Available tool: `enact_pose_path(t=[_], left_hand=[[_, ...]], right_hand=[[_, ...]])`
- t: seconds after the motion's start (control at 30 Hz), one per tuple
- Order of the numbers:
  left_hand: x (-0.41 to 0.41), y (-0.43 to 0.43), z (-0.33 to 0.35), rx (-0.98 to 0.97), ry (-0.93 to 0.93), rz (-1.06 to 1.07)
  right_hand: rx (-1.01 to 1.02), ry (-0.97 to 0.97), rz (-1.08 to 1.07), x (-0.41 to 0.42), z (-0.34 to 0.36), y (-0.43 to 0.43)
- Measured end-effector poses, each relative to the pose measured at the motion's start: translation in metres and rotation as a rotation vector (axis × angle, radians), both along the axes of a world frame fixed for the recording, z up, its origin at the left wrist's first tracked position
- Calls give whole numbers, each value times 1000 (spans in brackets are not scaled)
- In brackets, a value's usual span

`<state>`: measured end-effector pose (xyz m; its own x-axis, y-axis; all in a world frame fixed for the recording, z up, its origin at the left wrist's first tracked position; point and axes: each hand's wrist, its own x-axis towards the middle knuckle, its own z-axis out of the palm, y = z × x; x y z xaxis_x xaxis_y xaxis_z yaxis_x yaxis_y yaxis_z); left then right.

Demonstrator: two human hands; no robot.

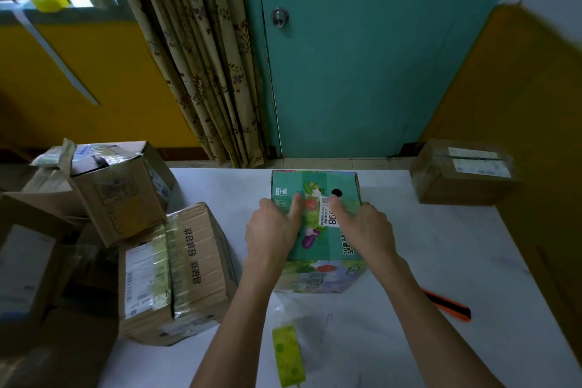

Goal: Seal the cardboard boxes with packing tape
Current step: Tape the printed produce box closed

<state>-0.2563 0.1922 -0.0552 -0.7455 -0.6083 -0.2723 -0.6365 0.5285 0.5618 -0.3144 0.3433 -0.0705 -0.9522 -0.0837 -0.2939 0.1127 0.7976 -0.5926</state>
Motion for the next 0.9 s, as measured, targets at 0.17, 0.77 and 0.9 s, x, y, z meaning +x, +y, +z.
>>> enact_pose_path(t=[0.17,0.77,0.9], left_hand=[[2,-6,4,-99,90,-86],[15,-20,-17,353,179,-95],[14,-17,-15,168,154,-129]], right_hand=[[22,108,-22,-3,-3,3],[-668,-200,41,8,-13,19],[-402,-12,12,10,-10,17]])
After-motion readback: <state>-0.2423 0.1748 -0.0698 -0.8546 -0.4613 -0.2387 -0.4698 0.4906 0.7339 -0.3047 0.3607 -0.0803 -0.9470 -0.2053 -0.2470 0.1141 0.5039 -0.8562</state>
